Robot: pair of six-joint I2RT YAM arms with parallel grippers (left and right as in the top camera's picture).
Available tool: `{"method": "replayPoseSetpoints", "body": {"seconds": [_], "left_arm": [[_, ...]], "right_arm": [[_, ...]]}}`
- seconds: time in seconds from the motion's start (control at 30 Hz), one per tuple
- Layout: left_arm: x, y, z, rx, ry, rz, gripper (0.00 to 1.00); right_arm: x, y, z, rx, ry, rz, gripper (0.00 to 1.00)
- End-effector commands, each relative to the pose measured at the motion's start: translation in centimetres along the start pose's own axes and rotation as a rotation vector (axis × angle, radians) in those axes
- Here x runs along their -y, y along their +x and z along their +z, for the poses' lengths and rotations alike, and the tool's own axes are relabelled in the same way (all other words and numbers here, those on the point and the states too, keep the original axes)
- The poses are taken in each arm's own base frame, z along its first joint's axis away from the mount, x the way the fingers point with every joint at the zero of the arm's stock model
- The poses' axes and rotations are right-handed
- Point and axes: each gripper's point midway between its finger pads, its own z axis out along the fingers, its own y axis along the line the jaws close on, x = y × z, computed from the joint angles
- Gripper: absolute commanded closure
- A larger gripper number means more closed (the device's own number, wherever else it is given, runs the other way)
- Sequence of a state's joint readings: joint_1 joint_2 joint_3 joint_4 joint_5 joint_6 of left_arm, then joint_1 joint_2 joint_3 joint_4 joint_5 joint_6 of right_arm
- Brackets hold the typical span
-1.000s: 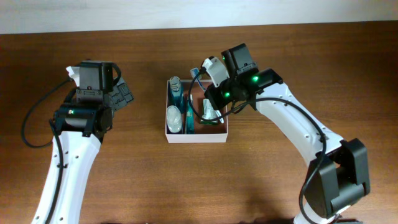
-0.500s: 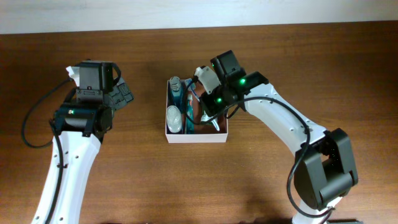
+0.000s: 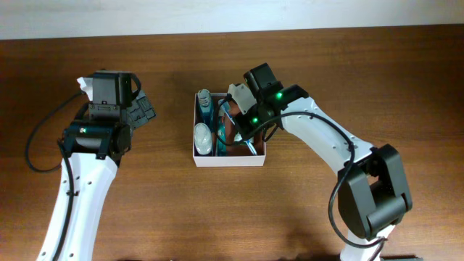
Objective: Pack container
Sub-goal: 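Carry the toothbrush over the box and lower it inside, then release the toothbrush and move the right gripper to the blue razor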
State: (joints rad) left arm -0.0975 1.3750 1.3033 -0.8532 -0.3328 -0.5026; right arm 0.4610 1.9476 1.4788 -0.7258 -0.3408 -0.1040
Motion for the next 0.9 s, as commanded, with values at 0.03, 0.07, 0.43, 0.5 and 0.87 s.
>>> {"method": "replayPoseSetpoints", "body": {"seconds": [0.03,0.07,0.43,0.5,0.87], "left_arm": [[-0.1,-0.3,0.0,0.002,-0.003,-0.011,0.01],[-0.1,-0.3,0.0,0.002,-0.003,-0.011,0.01],[-0.1,-0.3,0.0,0.002,-0.003,-0.011,0.00],[-0.1,-0.3,0.0,0.002,-0.003,-0.011,0.01],[-0.1,-0.3,0.0,0.002,-0.003,-0.011,0.01]], "right_arm": [[0.3,1.5,2.0,-0.056,0.004,0.021,0.96],[0.4,1.5,2.2,-0.058,0.004,0.022,0.96],[0.4,1.3,2.4,-0.053,0.004,0.020,0.69],[0.4,1.1,2.4,-0.042,0.004,0.017,0.67],[-1.7,-4.5,-7.0,0.074,0.028,-0.015,0.66]]}}
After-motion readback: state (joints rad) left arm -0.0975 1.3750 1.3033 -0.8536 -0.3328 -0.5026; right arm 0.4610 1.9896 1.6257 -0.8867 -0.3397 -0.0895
